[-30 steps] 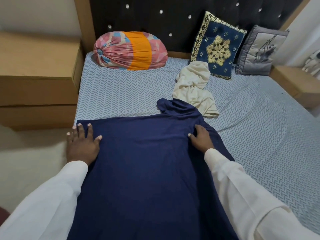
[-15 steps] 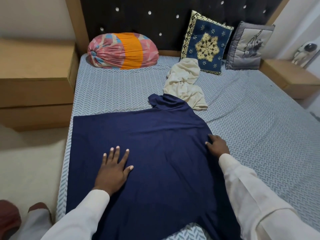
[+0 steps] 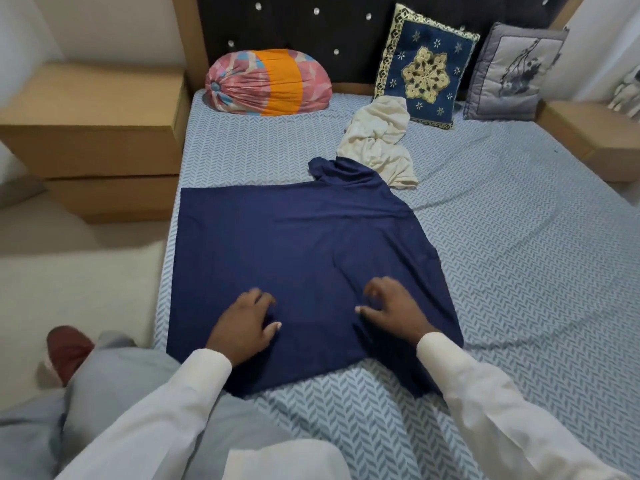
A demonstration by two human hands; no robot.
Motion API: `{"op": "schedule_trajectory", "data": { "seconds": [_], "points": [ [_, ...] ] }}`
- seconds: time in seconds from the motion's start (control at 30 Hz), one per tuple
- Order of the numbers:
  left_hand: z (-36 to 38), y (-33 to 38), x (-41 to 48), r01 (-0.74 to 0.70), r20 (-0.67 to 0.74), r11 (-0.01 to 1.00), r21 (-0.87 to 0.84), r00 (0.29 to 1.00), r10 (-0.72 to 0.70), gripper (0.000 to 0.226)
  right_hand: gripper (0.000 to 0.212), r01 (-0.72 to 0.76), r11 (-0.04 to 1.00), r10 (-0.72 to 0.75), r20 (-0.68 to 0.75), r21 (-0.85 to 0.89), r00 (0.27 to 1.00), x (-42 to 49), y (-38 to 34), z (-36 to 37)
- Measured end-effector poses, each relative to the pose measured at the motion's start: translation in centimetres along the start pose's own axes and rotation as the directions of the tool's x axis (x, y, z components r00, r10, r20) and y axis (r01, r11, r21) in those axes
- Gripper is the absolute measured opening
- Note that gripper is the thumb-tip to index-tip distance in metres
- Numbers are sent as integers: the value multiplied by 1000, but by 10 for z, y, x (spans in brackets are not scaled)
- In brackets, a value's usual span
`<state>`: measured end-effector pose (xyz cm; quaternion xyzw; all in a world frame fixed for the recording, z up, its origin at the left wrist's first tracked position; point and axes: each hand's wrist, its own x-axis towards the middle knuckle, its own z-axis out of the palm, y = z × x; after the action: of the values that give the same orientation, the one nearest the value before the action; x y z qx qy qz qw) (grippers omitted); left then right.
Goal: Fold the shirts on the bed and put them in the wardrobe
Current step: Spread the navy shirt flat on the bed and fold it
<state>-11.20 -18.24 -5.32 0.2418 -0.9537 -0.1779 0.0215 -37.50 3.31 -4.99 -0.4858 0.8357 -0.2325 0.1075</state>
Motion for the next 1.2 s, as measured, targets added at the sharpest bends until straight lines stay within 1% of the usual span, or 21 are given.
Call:
{"op": "schedule_trajectory", "data": {
  "seconds": [0.03, 0.07, 0.1, 0.13, 0.17, 0.23, 0.33, 0.4, 0.43, 0.53, 0.63, 0.73, 0.8, 0.87, 0.93, 1.0, 1.03, 1.07, 1.13, 1.17, 1.2],
  "points": [
    [-4, 5, -10, -24, 76, 999, -36, 997, 27, 31, 37, 10, 998, -19, 159, 54, 987, -9, -11, 3],
    [-6, 10, -23, -48, 161, 997, -53, 985, 56, 30, 41, 4, 998, -22, 316, 59, 949, -21, -19, 6],
    [-8, 15, -31, -73, 244, 996, -49, 966, 83, 31, 45, 14, 1000, -22, 430, 21, 903, -28, -24, 9],
    [-9, 19, -43, -100, 317, 994, -35, 942, 106, 32, 46, 45, 998, -20, 494, -39, 870, -37, -28, 12],
    [-10, 22, -51, -125, 376, 992, -11, 919, 120, 33, 46, 91, 991, -27, 520, -97, 853, -42, -29, 14],
    [-9, 23, -66, -165, 447, 985, 50, 886, 125, 36, 45, 172, 964, -43, 520, -202, 853, -48, -34, 14],
    [-14, 14, -82, -173, 474, 972, 156, 877, 80, 35, 41, 194, 910, -5, 460, -366, 888, -53, -42, 10],
    [-19, 8, -93, -162, 462, 951, 262, 886, 24, 34, 32, 151, 898, 22, 384, -414, 923, -59, -45, 11],
    [-21, 5, -97, -142, 445, 937, 320, 895, -16, 35, 29, 107, 903, 47, 345, -416, 938, -61, -45, 12],
    [-24, -2, -104, -57, 393, 901, 429, 910, -130, 41, 22, -23, 928, 118, 235, -373, 965, -61, -48, 5],
    [-27, -11, -106, -10, 367, 889, 458, 913, -179, 39, 21, -67, 917, 146, 175, -393, 974, -57, -55, -5],
    [-30, -22, -107, 29, 330, 881, 473, 921, -207, 35, 29, -79, 907, 165, 175, -413, 971, -57, -53, -8],
    [-35, -31, -108, 69, 309, 891, 449, 923, -227, 34, 30, -110, 913, 192, 176, -392, 965, -61, -50, -9],
    [-42, -37, -110, 120, 234, 913, 391, 946, -225, 31, 27, -136, 915, 205, 148, -379, 967, -67, -49, -12],
    [-51, -40, -109, 156, 112, 932, 327, 973, -202, 25, 23, -131, 919, 158, 43, -372, 987, -71, -51, -16],
    [-59, -41, -110, 154, 49, 941, 302, 983, -176, 23, 22, -142, 924, 139, -34, -355, 990, -74, -55, -17],
    [-61, -41, -110, 145, 59, 943, 301, 984, -170, 22, 22, -157, 923, 158, -26, -352, 987, -75, -54, -17],
    [-61, -41, -110, 139, 91, 943, 301, 981, -174, 22, 24, -175, 921, 196, 25, -349, 980, -75, -53, -17],
    [-57, -42, -112, 141, 198, 943, 303, 958, -207, 20, 25, -190, 911, 281, 217, -365, 935, -74, -48, -16],
    [-55, -43, -113, 140, 258, 940, 311, 940, -225, 21, 26, -187, 905, 310, 291, -383, 905, -74, -43, -14],
    [-54, -45, -113, 130, 312, 937, 325, 920, -236, 23, 27, -192, 903, 328, 326, -385, 887, -72, -38, -12]
  ]
}}
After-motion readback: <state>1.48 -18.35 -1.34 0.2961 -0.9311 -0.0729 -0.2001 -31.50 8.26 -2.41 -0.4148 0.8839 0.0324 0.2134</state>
